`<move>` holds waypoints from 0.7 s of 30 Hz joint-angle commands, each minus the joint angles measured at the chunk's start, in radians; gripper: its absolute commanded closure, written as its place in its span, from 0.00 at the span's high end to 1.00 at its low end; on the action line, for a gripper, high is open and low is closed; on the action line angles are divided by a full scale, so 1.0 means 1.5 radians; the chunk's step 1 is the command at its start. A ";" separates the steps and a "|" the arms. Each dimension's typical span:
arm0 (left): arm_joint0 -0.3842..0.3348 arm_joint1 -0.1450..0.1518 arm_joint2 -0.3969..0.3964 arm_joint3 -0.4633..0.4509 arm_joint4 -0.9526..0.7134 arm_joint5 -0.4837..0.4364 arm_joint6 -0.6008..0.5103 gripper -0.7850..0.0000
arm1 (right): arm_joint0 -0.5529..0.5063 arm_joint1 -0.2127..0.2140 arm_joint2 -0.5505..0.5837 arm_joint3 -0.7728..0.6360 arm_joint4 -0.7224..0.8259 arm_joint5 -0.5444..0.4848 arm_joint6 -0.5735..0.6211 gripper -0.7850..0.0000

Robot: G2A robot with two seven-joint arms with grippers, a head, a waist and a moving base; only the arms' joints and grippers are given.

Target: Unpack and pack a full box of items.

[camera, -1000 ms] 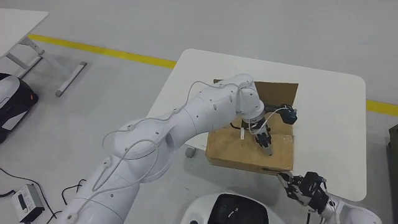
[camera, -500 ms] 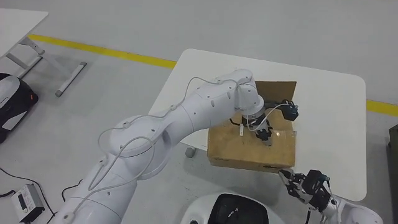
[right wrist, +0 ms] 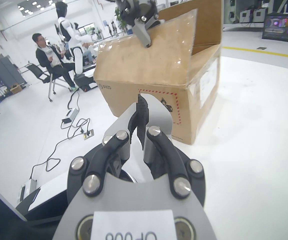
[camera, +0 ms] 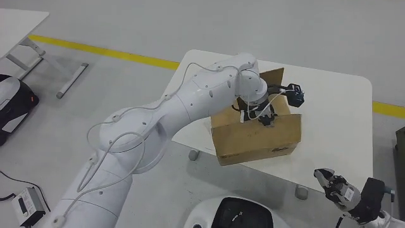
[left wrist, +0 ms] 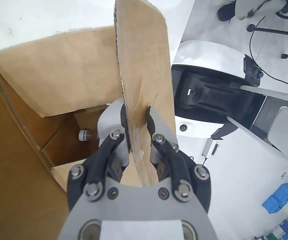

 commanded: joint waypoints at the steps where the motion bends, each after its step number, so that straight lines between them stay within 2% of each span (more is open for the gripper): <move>1: 0.002 0.006 -0.006 -0.019 0.008 0.008 -0.001 0.00 | -0.004 0.001 0.016 0.010 0.030 0.019 0.012 0.00; 6: 0.014 0.024 -0.021 -0.080 0.034 0.035 -0.001 0.00 | 0.018 -0.007 0.019 0.032 0.161 0.112 0.109 0.00; 10: 0.027 0.041 -0.035 -0.137 0.053 0.056 -0.007 0.00 | 0.049 -0.016 0.002 0.037 0.243 0.159 0.172 0.00; 17: 0.062 0.076 -0.068 -0.229 0.062 0.080 -0.026 0.00 | 0.119 -0.035 -0.050 0.062 0.272 0.241 0.226 0.00; 20: 0.080 0.089 -0.080 -0.261 0.058 0.085 -0.038 0.24 | 0.146 -0.043 -0.076 0.076 0.264 0.255 0.237 0.00; 21: 0.087 0.094 -0.084 -0.271 0.055 0.087 -0.042 0.41 | 0.155 -0.046 -0.084 0.081 0.261 0.260 0.240 0.00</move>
